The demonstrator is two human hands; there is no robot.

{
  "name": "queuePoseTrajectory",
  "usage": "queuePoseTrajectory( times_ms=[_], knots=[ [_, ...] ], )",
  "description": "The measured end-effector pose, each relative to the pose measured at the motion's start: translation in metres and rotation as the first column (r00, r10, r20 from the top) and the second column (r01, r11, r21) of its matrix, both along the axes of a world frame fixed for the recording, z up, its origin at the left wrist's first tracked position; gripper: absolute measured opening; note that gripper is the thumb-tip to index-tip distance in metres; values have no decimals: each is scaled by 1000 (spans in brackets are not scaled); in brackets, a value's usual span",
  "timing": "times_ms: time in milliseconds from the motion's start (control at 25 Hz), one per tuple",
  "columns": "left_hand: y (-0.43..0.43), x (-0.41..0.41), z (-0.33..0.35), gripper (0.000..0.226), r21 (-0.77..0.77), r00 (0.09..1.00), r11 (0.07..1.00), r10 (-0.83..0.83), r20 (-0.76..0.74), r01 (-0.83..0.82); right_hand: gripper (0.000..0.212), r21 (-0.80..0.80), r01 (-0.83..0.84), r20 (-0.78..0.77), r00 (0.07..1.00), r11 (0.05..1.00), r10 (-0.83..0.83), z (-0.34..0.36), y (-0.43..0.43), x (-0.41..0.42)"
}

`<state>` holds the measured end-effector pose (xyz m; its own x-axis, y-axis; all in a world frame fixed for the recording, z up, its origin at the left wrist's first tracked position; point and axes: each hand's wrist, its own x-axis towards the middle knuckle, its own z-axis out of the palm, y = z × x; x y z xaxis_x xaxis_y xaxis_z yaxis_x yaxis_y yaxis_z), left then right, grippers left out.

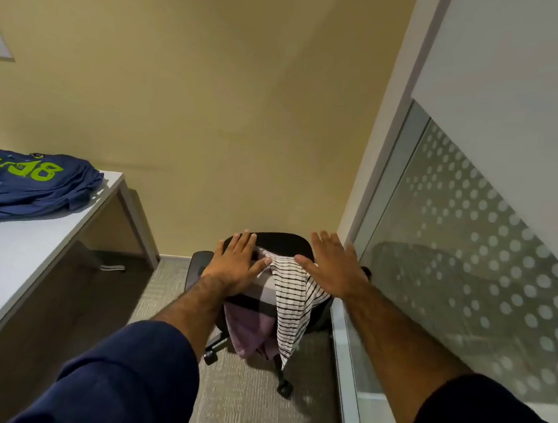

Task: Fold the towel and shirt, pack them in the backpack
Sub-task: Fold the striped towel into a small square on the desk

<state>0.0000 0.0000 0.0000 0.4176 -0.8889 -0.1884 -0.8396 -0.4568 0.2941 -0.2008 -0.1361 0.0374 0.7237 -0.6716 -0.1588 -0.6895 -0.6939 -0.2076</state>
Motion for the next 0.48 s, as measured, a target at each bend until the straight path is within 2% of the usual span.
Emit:
queuePoseTrajectory(
  times_ms=[120, 240, 480],
  knots=[
    [-6, 6, -16, 88, 77, 999, 997, -3, -44, 7, 95, 48, -38, -87, 995, 998, 42, -17, 10, 11],
    [-13, 12, -22, 89, 95, 987, 995, -20, -159, 36, 97, 99, -55, -128, 989, 994, 68, -35, 17, 23],
    [-23, 23, -32, 79, 47, 922, 993, -86, -377, 112, 97, 185, -45, -94, 994, 982, 63, -44, 15, 36]
  ],
)
